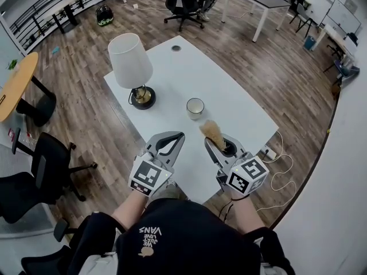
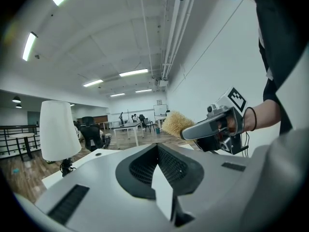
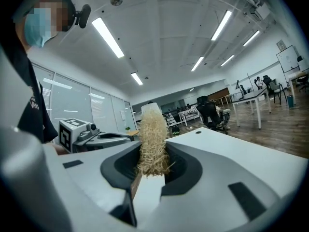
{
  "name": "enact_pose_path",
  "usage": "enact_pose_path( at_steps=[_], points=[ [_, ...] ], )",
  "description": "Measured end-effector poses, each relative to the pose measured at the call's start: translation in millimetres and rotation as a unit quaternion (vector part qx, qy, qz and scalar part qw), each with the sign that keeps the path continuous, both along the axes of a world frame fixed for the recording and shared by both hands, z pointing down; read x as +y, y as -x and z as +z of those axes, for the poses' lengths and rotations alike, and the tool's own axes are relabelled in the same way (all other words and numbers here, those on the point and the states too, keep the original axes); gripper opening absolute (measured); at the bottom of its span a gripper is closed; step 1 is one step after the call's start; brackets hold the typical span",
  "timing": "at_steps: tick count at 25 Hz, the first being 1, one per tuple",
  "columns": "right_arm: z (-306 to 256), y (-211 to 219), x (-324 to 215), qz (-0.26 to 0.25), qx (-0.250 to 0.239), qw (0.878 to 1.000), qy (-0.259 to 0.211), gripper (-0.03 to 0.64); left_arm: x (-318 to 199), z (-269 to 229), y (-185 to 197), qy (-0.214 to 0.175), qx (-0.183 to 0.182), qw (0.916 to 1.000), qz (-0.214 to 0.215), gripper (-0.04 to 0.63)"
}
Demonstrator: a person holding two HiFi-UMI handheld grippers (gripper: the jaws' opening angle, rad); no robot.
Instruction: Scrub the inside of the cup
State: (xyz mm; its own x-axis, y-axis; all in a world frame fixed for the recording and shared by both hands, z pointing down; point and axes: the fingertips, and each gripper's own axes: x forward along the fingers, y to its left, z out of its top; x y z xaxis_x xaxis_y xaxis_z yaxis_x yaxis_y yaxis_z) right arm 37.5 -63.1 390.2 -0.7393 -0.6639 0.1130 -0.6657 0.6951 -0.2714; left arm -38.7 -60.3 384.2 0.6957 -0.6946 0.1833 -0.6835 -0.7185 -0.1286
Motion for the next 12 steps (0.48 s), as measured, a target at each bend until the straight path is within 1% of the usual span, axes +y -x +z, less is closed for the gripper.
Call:
enact_pose_path(
  at_steps=[6,12],
  points=[
    [1.7,0.2,1.0,-0.003,0.003,1.0,0.004,0.1,0.1,-4.7,1.0,0.0,0.008,1.0,-0.006,0.011],
    [4.8,-0.7,1.6,0.0,0.005,1.0,0.007,0.1,1.0,-5.1,1.1,-0.002,0.007,0.9999,-0.009,0.011]
  ],
)
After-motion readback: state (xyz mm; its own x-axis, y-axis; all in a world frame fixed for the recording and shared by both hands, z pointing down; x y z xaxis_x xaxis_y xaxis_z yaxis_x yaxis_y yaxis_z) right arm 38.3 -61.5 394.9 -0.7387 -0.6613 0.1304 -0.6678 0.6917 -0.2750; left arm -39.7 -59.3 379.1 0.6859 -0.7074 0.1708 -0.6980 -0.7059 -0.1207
